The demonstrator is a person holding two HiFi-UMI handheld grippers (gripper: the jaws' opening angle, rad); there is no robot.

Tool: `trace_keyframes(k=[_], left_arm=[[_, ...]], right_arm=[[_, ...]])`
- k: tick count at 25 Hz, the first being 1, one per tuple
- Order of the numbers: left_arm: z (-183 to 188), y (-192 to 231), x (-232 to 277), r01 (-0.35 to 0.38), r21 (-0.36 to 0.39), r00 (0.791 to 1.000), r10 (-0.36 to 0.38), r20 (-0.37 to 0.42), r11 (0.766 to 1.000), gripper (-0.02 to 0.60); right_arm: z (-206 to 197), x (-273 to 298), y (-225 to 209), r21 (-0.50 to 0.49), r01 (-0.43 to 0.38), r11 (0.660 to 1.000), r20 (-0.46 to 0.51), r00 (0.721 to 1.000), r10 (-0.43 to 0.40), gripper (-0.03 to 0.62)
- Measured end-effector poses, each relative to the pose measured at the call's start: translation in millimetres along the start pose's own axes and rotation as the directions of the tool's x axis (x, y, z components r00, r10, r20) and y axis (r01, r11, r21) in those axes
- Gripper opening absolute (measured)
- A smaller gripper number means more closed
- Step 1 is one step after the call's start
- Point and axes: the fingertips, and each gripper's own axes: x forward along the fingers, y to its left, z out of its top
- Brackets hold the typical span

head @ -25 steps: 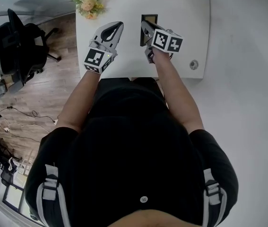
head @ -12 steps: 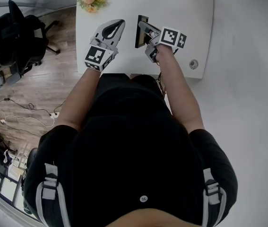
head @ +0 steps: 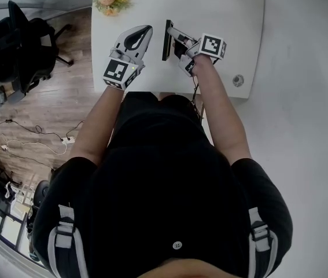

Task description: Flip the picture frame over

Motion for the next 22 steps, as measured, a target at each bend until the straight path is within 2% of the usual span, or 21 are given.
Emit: trace_keyframes(k=[13,22], left_arm=[[-21,0,1,0.004,-0.026,1.0,-0.005,-0.03,1.0,0.005],[-31,-3,3,0.006,-0.032,1.0,-0.007,-0.031,0.999,0.005]], right_arm=[[0,1,-20,0.062,-0.137,0.989,0.024,0.99,0.136,0.051],[-7,4,-27,0.148,-0.221,0.964,0.004,0.975,0.223,0.051]])
